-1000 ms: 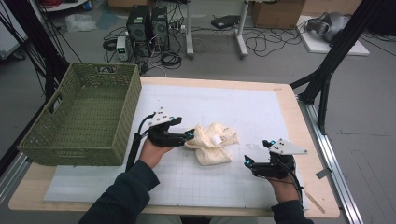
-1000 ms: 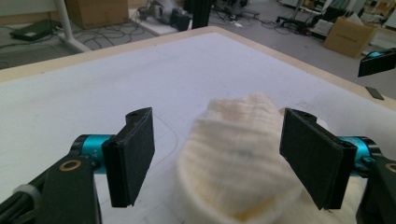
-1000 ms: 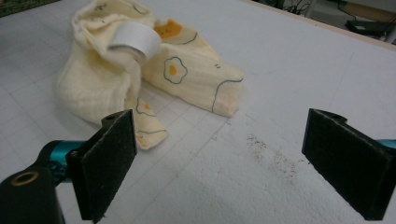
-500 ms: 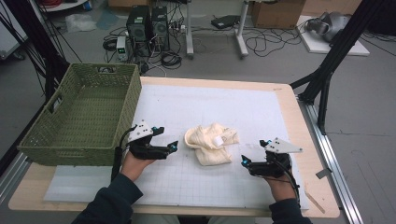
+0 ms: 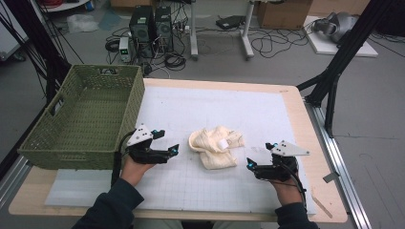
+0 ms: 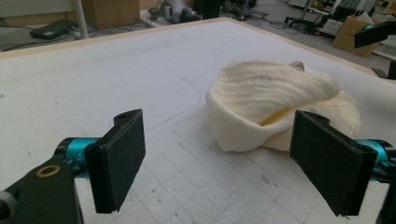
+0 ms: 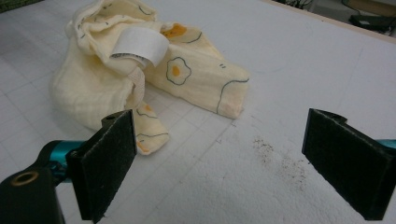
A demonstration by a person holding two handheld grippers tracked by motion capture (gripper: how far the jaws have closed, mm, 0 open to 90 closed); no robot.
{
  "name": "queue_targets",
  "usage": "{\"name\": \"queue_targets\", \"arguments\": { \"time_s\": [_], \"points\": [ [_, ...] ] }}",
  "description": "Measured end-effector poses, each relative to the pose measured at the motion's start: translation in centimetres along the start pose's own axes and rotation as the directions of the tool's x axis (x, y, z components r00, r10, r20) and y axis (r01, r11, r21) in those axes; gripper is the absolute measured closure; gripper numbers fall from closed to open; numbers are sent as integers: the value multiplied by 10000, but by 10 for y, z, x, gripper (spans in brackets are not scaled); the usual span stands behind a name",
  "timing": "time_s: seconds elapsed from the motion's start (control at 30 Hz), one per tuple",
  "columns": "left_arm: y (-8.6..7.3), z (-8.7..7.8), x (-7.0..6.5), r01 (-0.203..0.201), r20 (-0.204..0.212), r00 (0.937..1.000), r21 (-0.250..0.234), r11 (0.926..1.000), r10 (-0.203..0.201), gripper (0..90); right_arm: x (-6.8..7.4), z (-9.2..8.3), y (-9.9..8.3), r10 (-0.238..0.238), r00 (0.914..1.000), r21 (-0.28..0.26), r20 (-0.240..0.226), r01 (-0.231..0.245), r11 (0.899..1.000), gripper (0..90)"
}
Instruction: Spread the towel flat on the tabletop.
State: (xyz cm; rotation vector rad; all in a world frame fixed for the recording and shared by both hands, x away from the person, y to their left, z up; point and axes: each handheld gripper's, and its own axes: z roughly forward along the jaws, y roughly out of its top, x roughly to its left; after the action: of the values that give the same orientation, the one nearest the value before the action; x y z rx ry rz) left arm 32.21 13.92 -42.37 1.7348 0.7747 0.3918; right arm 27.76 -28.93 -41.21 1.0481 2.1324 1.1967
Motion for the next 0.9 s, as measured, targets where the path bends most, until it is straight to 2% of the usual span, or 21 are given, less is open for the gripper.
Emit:
{"name": "queue_targets", "arguments": {
  "time_s": [0.53, 0.6, 0.7, 0.8, 0.87, 0.9],
  "points": [
    [-1, -1, 2, -43, -150, 9999, 127, 9999, 45, 203, 0, 0, 1, 18, 10000, -1, 72, -18, 10000, 93],
    [-1, -1, 2, -81, -156, 9998, 110, 9999, 82, 205, 2, 2, 2, 142, 9999, 26, -31, -142, 9999, 93],
    [-1, -1, 2, -79, -171, 9998, 107, 9999, 81, 209, 6, 9, 3, 68, 9996, 247, -272, -61, 9997, 97],
    [-1, -1, 2, -88, -127, 9999, 154, 9998, 90, 224, 10, 16, 3, -32, 9967, 488, -816, 72, 9988, 290],
    [-2, -1, 3, -51, -116, 9999, 175, 9998, 53, 236, 14, 23, 2, 23, 9947, 601, -1026, 39, 9982, 368],
    [-2, -1, 3, -12, -121, 9999, 189, 9998, 14, 241, 18, 29, 2, 8, 9917, 747, -1286, 89, 9972, 398]
  ]
}}
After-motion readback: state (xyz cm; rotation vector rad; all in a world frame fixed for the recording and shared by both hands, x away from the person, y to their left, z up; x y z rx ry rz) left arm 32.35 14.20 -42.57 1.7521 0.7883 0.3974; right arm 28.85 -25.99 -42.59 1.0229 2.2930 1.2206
